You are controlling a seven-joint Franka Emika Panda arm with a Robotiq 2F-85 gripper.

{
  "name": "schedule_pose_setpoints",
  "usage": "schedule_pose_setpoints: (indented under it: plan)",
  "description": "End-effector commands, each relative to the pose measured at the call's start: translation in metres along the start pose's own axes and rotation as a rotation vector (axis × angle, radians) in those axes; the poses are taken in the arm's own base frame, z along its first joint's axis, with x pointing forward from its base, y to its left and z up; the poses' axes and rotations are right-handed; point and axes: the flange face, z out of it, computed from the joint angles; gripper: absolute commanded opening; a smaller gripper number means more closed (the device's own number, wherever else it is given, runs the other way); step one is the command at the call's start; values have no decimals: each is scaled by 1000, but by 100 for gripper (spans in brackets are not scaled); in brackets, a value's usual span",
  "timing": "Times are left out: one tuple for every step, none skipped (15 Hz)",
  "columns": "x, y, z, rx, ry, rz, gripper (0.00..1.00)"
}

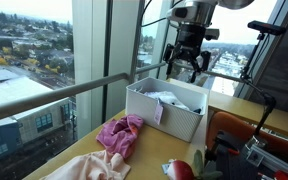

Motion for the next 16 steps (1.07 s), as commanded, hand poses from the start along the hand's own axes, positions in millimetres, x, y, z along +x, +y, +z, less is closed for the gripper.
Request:
schedule_pose_setpoints:
  plan:
    - [33, -17, 37, -29, -21, -43, 100]
    - [41, -21, 52, -33, -33, -51, 100]
    - [47, -23, 65, -38, -44, -57, 100]
    - [50, -25, 80, -46, -62, -61, 100]
    - [50, -27, 93, -52, -82, -67, 100]
    - [49, -27, 104, -58, -103, -69, 100]
    - [47, -27, 114, -63, -122, -71, 100]
    - [43, -25, 123, -69, -142, -74, 100]
    - [41, -23, 130, -76, -163, -78, 100]
    - [38, -20, 135, -85, -189, -91, 100]
    - [37, -17, 138, -94, -211, -102, 100]
    - [36, -16, 142, -104, -234, -118, 100]
    - [36, -14, 146, -112, -255, -129, 100]
    - [35, -14, 149, -118, -275, -143, 100]
    - [35, -14, 152, -122, -292, -154, 100]
    - [35, -14, 155, -128, -307, -166, 100]
